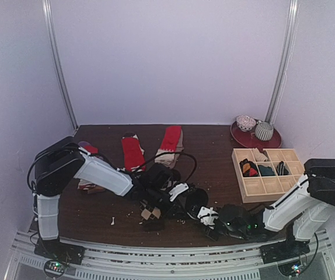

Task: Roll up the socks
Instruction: Roll the sock at the center of the board.

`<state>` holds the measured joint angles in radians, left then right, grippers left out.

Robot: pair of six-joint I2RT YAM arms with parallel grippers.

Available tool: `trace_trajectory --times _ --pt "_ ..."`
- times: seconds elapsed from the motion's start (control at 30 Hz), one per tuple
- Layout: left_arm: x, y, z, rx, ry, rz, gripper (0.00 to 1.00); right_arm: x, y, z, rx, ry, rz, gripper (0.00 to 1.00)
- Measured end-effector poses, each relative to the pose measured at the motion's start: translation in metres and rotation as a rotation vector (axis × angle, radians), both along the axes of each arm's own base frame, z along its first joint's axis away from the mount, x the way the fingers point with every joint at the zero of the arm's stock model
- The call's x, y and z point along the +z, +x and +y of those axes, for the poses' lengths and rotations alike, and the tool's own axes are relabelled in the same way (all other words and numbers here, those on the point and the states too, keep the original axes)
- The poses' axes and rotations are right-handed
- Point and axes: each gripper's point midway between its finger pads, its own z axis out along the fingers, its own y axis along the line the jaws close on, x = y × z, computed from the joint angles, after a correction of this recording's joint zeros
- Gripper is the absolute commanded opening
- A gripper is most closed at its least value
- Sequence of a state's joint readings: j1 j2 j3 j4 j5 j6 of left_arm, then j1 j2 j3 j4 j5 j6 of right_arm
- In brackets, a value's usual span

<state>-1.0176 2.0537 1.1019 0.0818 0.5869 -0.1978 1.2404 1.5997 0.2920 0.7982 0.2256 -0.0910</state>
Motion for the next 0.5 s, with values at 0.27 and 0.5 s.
trace_trajectory --times 0.27,0.5 --pt "0.0 -0.001 0.0 -0.01 -0.008 0.004 0.0 0.001 0.022 -0.002 -0.088 0.08 0.084 0.11" --pt "0.001 0.0 0.0 -0.024 -0.014 -0.013 0.18 0.001 0.028 0.001 -0.09 0.171 0.235 0.06"
